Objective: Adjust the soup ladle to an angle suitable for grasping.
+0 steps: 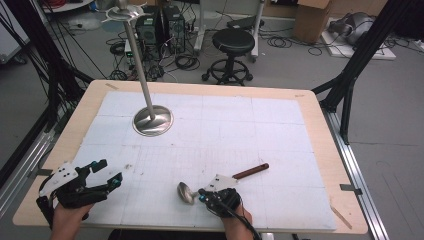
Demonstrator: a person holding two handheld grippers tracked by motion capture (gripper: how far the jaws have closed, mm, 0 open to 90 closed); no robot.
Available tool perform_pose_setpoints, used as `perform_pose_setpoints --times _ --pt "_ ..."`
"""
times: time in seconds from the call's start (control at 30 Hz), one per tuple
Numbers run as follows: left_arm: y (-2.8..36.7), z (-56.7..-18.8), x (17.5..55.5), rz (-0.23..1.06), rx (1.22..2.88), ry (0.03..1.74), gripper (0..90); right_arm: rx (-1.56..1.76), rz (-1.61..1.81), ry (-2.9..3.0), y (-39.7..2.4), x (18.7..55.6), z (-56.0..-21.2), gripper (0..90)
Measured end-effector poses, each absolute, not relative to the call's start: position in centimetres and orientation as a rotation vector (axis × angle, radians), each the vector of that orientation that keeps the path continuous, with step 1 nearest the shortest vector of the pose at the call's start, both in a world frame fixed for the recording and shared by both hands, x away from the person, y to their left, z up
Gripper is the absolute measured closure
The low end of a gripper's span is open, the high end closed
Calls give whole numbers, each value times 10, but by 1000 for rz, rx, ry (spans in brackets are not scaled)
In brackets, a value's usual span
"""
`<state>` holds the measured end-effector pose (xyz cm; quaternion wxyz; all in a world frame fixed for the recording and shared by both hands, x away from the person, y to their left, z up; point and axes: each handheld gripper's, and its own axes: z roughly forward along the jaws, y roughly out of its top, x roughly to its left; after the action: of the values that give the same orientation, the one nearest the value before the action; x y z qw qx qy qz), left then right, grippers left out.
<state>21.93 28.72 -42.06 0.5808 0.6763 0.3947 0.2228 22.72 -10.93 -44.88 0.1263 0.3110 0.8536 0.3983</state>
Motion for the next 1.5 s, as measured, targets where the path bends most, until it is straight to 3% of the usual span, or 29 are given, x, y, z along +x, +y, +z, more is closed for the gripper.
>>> perform_pose_setpoints --times 0.73,1.13,1.5 --pt "290 -421 220 519 1572 935 224 995 1110 2430 -92 266 -447 873" --pt "287 -421 220 520 1589 929 225 1252 1010 2216 -191 254 -443 890" --pt "289 -421 220 521 1582 935 226 1296 995 2146 -192 269 -445 891"
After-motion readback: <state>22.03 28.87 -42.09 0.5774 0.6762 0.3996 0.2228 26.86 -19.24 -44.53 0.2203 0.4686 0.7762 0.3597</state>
